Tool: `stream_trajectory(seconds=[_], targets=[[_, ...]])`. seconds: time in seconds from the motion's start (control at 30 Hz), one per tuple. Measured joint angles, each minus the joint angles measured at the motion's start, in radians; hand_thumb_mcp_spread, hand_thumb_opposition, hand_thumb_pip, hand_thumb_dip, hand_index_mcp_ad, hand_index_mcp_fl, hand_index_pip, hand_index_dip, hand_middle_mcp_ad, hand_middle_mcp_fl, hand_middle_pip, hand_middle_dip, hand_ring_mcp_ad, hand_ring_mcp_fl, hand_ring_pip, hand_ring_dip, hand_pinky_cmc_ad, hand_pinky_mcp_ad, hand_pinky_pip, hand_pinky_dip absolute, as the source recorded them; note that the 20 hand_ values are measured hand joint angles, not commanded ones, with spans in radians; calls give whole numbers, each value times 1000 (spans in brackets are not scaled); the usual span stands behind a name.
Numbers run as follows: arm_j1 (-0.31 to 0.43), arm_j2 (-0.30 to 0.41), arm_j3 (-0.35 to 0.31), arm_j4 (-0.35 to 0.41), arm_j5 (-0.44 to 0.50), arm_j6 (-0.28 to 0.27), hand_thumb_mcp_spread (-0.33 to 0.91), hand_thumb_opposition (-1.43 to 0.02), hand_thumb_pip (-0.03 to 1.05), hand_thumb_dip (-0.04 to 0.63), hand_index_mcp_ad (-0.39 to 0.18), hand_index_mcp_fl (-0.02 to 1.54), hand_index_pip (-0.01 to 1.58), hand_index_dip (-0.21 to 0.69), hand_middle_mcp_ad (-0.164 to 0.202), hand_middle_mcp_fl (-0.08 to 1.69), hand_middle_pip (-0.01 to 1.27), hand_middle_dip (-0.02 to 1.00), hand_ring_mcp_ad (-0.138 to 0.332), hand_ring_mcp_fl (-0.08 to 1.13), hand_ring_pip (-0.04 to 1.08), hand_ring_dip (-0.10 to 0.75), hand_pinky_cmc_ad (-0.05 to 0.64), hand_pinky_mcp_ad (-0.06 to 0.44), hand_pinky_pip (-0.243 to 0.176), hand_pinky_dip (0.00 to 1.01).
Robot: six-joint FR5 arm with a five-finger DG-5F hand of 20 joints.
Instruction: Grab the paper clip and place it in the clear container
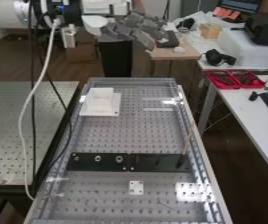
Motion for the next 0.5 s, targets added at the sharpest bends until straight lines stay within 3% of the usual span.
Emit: stream_trajectory(seconds=[0.5], targets=[[-25,29,-27,2,14,-24,257,-777,569,204,-138,393,99,-117,61,328,131,426,133,136,138,288,417,330,-89,559]])
